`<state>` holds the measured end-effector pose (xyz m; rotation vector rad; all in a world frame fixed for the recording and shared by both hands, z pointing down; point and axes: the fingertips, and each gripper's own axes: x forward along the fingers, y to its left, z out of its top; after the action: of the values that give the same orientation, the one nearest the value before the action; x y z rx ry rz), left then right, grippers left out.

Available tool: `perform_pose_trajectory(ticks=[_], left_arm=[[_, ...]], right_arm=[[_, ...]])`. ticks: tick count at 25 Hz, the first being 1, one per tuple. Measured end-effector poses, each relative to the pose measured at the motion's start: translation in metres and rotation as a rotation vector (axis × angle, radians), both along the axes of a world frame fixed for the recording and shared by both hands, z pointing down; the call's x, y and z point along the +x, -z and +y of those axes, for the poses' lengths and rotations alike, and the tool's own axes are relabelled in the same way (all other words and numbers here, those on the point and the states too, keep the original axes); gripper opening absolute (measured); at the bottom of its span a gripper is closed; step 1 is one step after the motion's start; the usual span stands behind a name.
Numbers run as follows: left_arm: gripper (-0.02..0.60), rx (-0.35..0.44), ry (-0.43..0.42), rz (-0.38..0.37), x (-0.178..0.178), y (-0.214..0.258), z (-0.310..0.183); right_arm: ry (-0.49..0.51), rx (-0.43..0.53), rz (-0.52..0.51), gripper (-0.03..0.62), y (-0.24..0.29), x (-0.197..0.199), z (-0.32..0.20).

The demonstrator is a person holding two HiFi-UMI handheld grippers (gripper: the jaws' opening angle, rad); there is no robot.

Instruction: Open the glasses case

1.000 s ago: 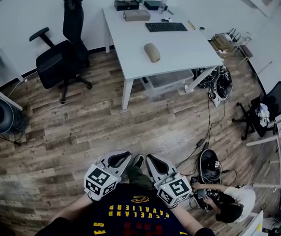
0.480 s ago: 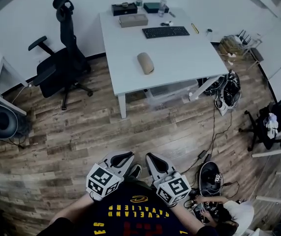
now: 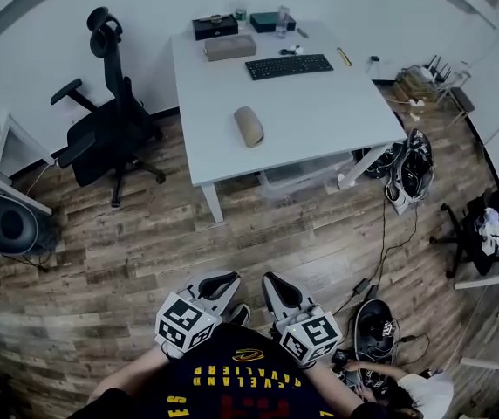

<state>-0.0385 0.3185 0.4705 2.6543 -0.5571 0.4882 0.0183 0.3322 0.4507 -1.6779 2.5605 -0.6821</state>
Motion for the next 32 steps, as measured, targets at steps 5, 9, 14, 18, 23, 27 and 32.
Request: perform_pose_trajectory(ticks=[5, 9, 14, 18, 23, 27, 32], left_arm=[[0.035, -0.029, -0.01, 0.001, 0.01, -0.007, -0.009], [0.034, -0.038, -0.039, 0.01, 0.023, -0.011, -0.023], [0.035, -0.042, -0.089, 0.024, 0.047, -0.009, -0.049], [0.035, -0.054, -0.119, 0.036, 0.056, -0.011, -0.077], [0.035, -0.063, -0.124, 0.062, 0.058, -0.006, -0.128], [0.035, -0.074, -0.137, 0.1, 0.062, -0.001, -0.165], [0.035, -0.1, -0.156, 0.132, 0.058, -0.002, -0.205]], right_arm=[[-0.011, -0.011, -0.002, 0.025, -0.004, 0.012, -0.008], [-0.049, -0.022, 0.004, 0.025, -0.006, 0.027, -0.02], [-0.102, -0.038, 0.013, 0.025, -0.007, 0.049, -0.043], [-0.122, -0.058, 0.016, 0.025, -0.012, 0.056, -0.069], [-0.14, -0.071, 0.043, 0.025, -0.007, 0.062, -0.116], [-0.139, -0.083, 0.081, 0.025, -0.002, 0.062, -0.152], [-0.143, -0.094, 0.099, 0.025, 0.001, 0.055, -0.194]])
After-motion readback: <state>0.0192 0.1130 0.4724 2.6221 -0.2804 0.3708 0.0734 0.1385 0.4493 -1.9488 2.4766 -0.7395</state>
